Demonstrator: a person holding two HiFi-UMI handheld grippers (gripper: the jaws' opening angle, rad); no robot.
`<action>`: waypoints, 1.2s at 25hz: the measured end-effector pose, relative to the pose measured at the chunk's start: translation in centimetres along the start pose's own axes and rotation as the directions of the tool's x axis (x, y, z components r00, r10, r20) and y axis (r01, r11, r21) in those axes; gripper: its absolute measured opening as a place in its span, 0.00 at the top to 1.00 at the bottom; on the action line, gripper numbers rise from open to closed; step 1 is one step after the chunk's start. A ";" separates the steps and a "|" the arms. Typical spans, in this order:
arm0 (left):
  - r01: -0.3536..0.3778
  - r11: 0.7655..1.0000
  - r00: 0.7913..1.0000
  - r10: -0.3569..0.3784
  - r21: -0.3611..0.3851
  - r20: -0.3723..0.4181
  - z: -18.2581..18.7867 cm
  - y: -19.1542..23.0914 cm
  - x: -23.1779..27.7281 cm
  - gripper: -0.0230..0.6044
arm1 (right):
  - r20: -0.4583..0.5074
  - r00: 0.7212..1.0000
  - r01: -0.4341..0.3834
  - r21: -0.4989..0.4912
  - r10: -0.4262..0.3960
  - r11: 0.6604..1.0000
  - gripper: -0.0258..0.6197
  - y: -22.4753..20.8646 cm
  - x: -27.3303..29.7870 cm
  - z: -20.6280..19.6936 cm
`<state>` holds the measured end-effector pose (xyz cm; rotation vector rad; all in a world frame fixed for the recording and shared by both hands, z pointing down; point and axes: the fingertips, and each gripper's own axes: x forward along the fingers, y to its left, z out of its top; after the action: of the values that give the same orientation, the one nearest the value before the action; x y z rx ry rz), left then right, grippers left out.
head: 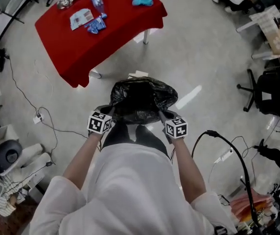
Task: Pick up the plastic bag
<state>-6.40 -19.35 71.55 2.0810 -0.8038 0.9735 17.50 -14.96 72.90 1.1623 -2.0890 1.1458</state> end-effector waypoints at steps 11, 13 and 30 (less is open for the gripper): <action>-0.013 0.996 0.983 -0.005 0.093 0.186 5.5 -6.5 -9.1 0.95 | 0.227 0.972 -0.047 -0.081 0.064 0.996 0.95 3.9 -10.7 5.8; -0.018 0.996 0.978 -0.001 0.089 0.208 5.8 -7.4 -10.1 0.95 | 0.240 0.968 -0.052 -0.111 0.078 0.993 0.95 4.4 -11.9 6.2; -0.018 0.994 0.946 -0.019 0.110 0.324 1.7 -7.8 -18.1 0.95 | 0.286 0.957 0.019 -0.210 0.043 0.977 0.95 12.1 -15.5 2.0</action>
<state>-9.36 -11.97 53.42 2.3771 -0.9307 0.6948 15.19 -6.26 55.27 1.2762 -2.3711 0.7693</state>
